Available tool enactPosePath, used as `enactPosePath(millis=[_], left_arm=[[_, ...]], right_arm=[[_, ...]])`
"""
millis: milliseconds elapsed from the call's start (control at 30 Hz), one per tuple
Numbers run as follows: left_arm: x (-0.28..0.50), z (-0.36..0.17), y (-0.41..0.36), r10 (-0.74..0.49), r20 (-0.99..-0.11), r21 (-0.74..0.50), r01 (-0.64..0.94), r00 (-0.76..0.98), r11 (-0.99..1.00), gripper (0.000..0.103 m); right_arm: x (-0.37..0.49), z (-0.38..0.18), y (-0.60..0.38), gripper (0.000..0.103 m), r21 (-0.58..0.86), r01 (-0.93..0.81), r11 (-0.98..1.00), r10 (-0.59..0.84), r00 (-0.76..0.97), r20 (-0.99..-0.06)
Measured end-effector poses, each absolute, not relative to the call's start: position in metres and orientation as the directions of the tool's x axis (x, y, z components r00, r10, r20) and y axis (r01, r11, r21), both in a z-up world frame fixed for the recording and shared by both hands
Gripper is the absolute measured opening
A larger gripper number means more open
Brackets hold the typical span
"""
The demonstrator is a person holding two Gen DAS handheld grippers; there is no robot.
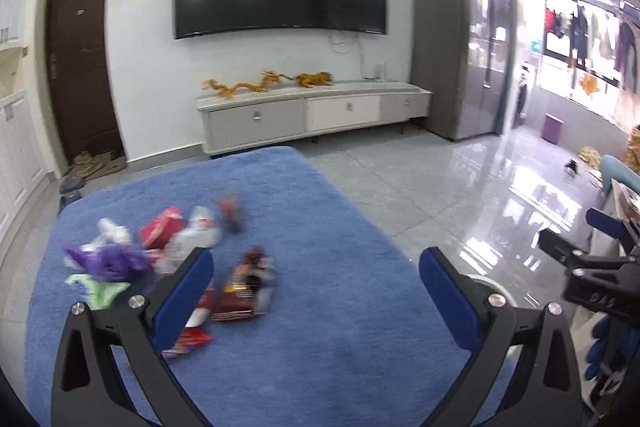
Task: Collect trash
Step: 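Move both tools from the trash bin toward the wrappers on the rug, then grasp the red chip bag with the left tool while the right tool grasps the brown wrapper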
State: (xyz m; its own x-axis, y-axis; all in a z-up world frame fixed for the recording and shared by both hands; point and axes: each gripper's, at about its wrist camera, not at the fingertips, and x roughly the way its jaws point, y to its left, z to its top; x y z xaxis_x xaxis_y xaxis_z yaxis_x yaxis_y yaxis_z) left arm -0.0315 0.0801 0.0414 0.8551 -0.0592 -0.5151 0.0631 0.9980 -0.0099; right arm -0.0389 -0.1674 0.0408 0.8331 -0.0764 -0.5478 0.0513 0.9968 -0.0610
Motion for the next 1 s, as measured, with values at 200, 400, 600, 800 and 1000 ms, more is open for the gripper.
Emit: enactPosePath(millis=[200, 400, 600, 800, 1000], left_arm=[[-0.034, 0.016, 0.172, 0.018, -0.583, -0.038, -0.05, 0.812, 0.998, 0.103], [-0.028, -0.014, 0.226, 0.009, -0.654, -0.088, -0.089, 0.757, 0.992, 0.103], [-0.014, -0.043, 0.241, -0.038, -0.704, -0.13, -0.077, 0.709, 0.989, 0.099], [0.003, -0.06, 0.24, -0.071, -0.746, -0.141, -0.053, 0.662, 0.989, 0.084], [-0.002, -0.064, 0.233, -0.141, -0.759, -0.187, -0.005, 0.635, 0.982, 0.048]], right_arm=[[-0.018, 0.037, -0.116, 0.102, -0.028, -0.167, 0.985, 0.117, 0.792, -0.599], [0.023, 0.015, -0.043, 0.094, 0.138, -0.387, 0.911, 0.374, 0.641, -0.67], [0.065, -0.016, 0.036, 0.094, 0.255, -0.486, 0.836, 0.499, 0.48, -0.722], [0.091, -0.045, 0.077, 0.082, 0.328, -0.488, 0.809, 0.534, 0.375, -0.758], [0.096, -0.058, 0.076, 0.038, 0.372, -0.475, 0.797, 0.557, 0.339, -0.758]])
